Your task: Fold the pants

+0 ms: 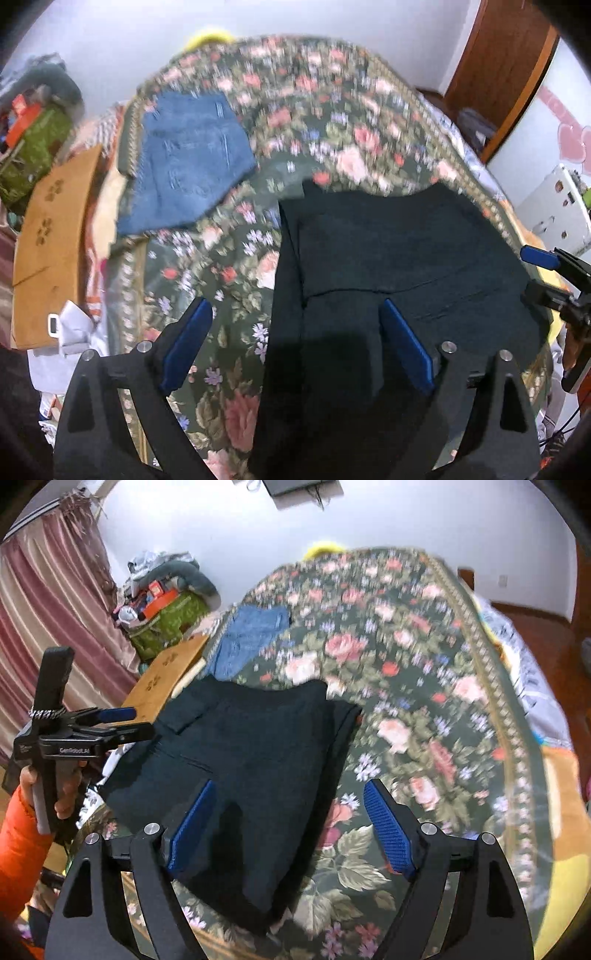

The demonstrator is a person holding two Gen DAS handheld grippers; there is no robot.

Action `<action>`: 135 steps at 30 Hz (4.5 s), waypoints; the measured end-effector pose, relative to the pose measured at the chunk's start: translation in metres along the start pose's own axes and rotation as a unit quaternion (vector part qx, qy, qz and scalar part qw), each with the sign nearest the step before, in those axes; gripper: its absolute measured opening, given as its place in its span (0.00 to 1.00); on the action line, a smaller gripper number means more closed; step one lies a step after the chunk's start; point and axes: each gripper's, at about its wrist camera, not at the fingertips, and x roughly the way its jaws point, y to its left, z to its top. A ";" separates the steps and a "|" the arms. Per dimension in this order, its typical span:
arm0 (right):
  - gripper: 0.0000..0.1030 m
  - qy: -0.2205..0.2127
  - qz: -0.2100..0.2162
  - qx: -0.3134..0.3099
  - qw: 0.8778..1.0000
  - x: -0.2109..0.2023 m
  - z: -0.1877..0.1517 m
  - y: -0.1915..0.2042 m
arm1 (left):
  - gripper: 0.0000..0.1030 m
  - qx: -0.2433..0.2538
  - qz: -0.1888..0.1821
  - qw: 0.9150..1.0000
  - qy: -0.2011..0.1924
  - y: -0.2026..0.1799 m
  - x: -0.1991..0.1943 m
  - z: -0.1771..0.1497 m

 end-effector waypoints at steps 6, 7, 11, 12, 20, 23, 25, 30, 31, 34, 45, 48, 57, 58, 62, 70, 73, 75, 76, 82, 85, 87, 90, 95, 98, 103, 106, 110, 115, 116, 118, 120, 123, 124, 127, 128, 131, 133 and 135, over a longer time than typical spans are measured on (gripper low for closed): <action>0.77 0.052 0.049 0.038 0.997 0.032 0.001 -0.017 | 0.97 -0.018 -0.053 0.998 0.028 0.003 0.024 0.002; 0.77 0.063 0.065 0.052 0.995 0.036 0.003 -0.021 | 0.97 -0.016 -0.064 0.997 0.034 0.002 0.028 0.003; 0.77 0.074 0.090 0.064 0.991 0.048 0.009 -0.026 | 0.97 -0.014 -0.097 0.994 0.052 -0.002 0.038 0.012; 0.77 0.075 0.090 0.061 0.991 0.051 0.011 -0.024 | 0.94 -0.017 -0.108 0.992 0.058 -0.002 0.039 0.014; 0.34 0.095 0.110 0.066 0.987 0.061 0.026 -0.027 | 0.58 -0.045 -0.151 0.986 0.054 0.002 0.037 0.021; 0.26 0.106 0.108 0.043 0.987 0.059 0.032 -0.022 | 0.50 -0.046 -0.150 0.986 0.051 0.004 0.032 0.023; 0.23 0.103 0.092 0.011 0.990 0.054 0.037 -0.012 | 0.45 -0.039 -0.133 0.989 0.043 -0.001 0.026 0.023; 0.20 0.071 0.064 -0.041 0.995 0.040 0.050 0.008 | 0.33 -0.016 -0.108 0.994 0.004 -0.010 -0.002 0.029; 0.20 0.062 0.062 -0.047 0.995 0.037 0.054 0.011 | 0.33 -0.010 -0.099 0.995 -0.012 -0.011 -0.012 0.032; 0.20 0.024 0.061 -0.060 0.996 0.022 0.072 0.021 | 0.32 0.001 -0.076 0.996 -0.048 -0.009 -0.034 0.040; 0.20 -0.080 0.064 -0.135 0.986 0.010 0.175 0.091 | 0.31 0.003 0.018 0.982 -0.186 0.043 -0.113 0.096; 0.20 -0.096 0.070 -0.144 0.982 0.022 0.199 0.107 | 0.31 -0.006 0.041 0.978 -0.204 0.068 -0.116 0.114; 0.20 -0.111 0.083 -0.138 0.981 0.094 0.247 0.132 | 0.31 -0.045 0.085 0.972 -0.214 0.136 -0.071 0.151; 0.20 -0.105 0.083 -0.134 0.982 0.106 0.249 0.130 | 0.31 -0.053 0.084 0.974 -0.206 0.146 -0.057 0.155; 0.20 -0.073 0.079 -0.120 0.987 0.157 0.253 0.123 | 0.31 -0.078 0.081 0.977 -0.179 0.175 -0.003 0.164; 0.20 -0.024 0.063 -0.092 0.993 0.253 0.248 0.106 | 0.31 -0.118 0.082 0.983 -0.119 0.214 0.104 0.167; 0.20 -0.005 0.024 -0.095 0.995 0.284 0.245 0.105 | 0.31 -0.130 0.083 0.984 -0.094 0.224 0.138 0.170; 0.20 0.013 0.011 -0.084 0.996 0.302 0.243 0.101 | 0.31 -0.129 0.083 0.985 -0.083 0.228 0.152 0.172; 0.20 0.021 0.006 -0.079 0.997 0.309 0.245 0.097 | 0.32 -0.130 0.082 0.985 -0.078 0.229 0.158 0.174; 0.31 0.067 -0.035 -0.077 0.994 0.330 0.246 0.083 | 0.57 -0.151 0.090 0.983 -0.051 0.236 0.171 0.175; 0.31 0.056 -0.059 -0.098 0.992 0.315 0.241 0.084 | 0.67 -0.161 0.104 0.980 -0.050 0.239 0.158 0.166; 0.32 0.038 -0.064 -0.106 0.992 0.296 0.238 0.086 | 0.67 -0.166 0.107 0.979 -0.055 0.238 0.142 0.161; 0.32 0.003 -0.042 -0.106 0.994 0.259 0.236 0.091 | 0.67 -0.162 0.106 0.978 -0.080 0.229 0.104 0.151; 0.32 -0.065 -0.006 -0.112 0.992 0.185 0.231 0.114 | 0.67 -0.125 0.123 0.973 -0.150 0.192 0.010 0.133; 0.32 -0.112 0.007 -0.128 0.985 0.133 0.226 0.134 | 0.67 -0.099 0.135 0.965 -0.200 0.163 -0.050 0.118; 0.32 -0.198 0.032 -0.164 0.966 0.032 0.200 0.165 | 0.71 -0.070 0.146 0.946 -0.282 0.115 -0.142 0.083; 0.32 -0.248 0.046 -0.184 0.950 -0.026 0.174 0.183 | 0.71 -0.058 0.137 0.933 -0.327 0.088 -0.192 0.053; 0.32 -0.297 0.060 -0.195 0.933 -0.079 0.138 0.199 | 0.71 -0.049 0.130 0.912 -0.387 0.056 -0.249 0.005; 0.32 -0.334 0.068 -0.200 0.918 -0.119 0.102 0.213 | 0.71 -0.045 0.137 0.889 -0.434 0.023 -0.287 -0.048; 0.32 -0.340 0.067 -0.200 0.916 -0.123 0.096 0.214 | 0.71 -0.046 0.139 0.885 -0.441 0.018 -0.293 -0.058; 0.32 -0.346 0.064 -0.198 0.915 -0.130 0.084 0.216 | 0.72 -0.050 0.141 0.880 -0.450 0.010 -0.298 -0.073; 0.43 -0.345 0.068 -0.193 0.916 -0.132 0.077 0.214 | 0.75 -0.057 0.141 0.877 -0.456 0.004 -0.301 -0.085; 0.62 -0.349 0.056 -0.183 0.917 -0.133 0.066 0.212 | 0.84 -0.065 0.143 0.873 -0.461 -0.001 -0.304 -0.096; 0.66 -0.350 0.051 -0.181 0.917 -0.133 0.065 0.211 | 0.88 -0.068 0.141 0.874 -0.461 -0.002 -0.304 -0.099; 0.83 -0.354 0.035 -0.173 0.918 -0.137 0.060 0.210 | 0.93 -0.069 0.135 0.875 -0.459 -0.005 -0.303 -0.103; 0.88 -0.358 0.030 -0.169 0.918 -0.138 0.060 0.209 | 0.94 -0.067 0.136 0.876 -0.457 -0.007 -0.303 -0.104; 1.00 -0.364 0.023 -0.157 0.918 -0.140 0.061 0.204 | 1.00 -0.068 0.134 0.875 -0.459 -0.010 -0.303 -0.106; 1.00 -0.367 0.014 -0.154 0.917 -0.140 0.061 0.203 | 1.00 -0.067 0.136 0.875 -0.459 -0.011 -0.303 -0.108; 1.00 -0.368 0.010 -0.153 0.917 -0.141 0.058 0.203 | 1.00 -0.068 0.137 0.875 -0.459 -0.011 -0.303 -0.108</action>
